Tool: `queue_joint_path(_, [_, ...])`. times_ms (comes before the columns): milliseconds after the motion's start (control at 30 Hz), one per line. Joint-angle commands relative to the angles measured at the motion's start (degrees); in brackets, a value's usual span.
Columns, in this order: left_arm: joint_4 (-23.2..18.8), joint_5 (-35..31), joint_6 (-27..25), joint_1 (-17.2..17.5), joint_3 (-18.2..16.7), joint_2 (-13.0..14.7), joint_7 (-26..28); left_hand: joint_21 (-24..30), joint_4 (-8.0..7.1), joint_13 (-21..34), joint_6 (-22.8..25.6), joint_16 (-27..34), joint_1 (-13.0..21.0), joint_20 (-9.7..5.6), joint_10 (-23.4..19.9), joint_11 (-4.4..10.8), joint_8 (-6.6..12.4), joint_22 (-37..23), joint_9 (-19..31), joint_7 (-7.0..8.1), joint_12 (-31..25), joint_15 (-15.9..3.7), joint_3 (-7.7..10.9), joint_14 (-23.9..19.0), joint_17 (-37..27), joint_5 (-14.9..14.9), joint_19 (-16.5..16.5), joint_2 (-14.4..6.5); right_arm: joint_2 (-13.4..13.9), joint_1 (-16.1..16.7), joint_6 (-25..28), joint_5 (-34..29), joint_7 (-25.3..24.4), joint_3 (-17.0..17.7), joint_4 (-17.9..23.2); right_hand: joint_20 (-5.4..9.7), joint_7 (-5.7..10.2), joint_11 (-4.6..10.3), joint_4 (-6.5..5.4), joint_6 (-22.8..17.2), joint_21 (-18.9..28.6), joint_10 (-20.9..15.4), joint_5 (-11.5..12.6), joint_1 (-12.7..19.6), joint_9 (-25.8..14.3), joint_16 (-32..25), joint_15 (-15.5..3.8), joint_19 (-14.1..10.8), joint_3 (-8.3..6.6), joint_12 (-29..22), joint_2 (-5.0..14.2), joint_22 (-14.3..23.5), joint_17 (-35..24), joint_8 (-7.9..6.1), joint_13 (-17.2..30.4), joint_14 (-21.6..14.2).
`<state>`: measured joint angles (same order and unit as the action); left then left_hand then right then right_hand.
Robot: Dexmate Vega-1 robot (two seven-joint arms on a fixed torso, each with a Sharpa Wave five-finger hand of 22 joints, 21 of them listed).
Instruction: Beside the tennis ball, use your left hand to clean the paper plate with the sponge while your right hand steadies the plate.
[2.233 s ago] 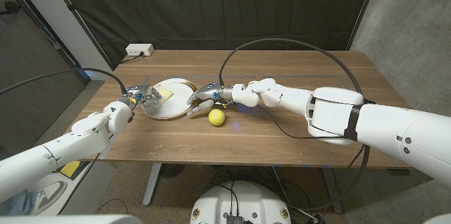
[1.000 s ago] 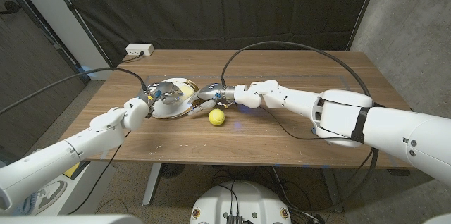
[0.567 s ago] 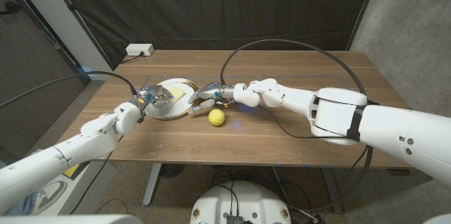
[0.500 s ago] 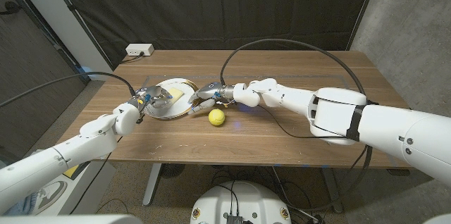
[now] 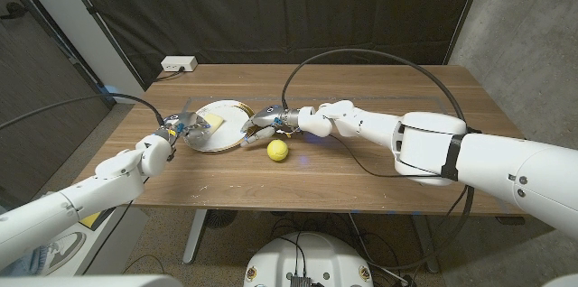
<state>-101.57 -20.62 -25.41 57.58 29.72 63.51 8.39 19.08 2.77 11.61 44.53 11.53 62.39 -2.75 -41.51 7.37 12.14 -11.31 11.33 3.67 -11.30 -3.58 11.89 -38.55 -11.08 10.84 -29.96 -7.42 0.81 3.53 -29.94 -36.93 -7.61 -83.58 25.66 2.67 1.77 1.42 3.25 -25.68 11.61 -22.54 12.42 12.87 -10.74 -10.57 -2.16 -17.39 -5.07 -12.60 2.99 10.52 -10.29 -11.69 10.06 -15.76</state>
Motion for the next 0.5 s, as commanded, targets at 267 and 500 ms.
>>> queue_joint_path(267, [6.6,-6.3,10.3,-11.1,7.7,-7.3,-3.1,0.3,0.04,0.3,0.1,0.0,-0.4,-1.27,-0.3,-0.1,0.02,-0.1,0.1,-0.15,-0.2,-5.4,0.46,0.0,-0.2,-0.1,0.1,-0.1,4.3,1.1,1.3,0.4,4.5,1.1,6.5,2.71,-0.26,0.31,0.39,-2.3,0.4,-2.9,0.0,0.1,-0.4,-0.4,-0.89,-0.7,-0.08,-0.4,0.48,0.2,-0.1,-0.46,0.4,-0.8])
queue_joint_path(500, [8.6,-7.8,13.7,-13.7,9.1,-10.0,-3.1,0.3,0.03,0.3,0.1,0.0,-0.4,-1.23,-0.2,-0.26,0.02,-0.1,0.1,-0.16,-0.2,-5.35,0.5,0.1,-0.2,-0.1,0.1,-0.1,6.6,2.0,3.1,-0.5,6.0,2.3,10.8,2.71,-0.3,0.41,0.42,-2.3,0.4,-2.9,0.0,0.1,-0.4,-0.4,-0.85,-0.7,-0.08,-0.4,0.5,0.2,-0.1,-0.44,0.4,-0.8])
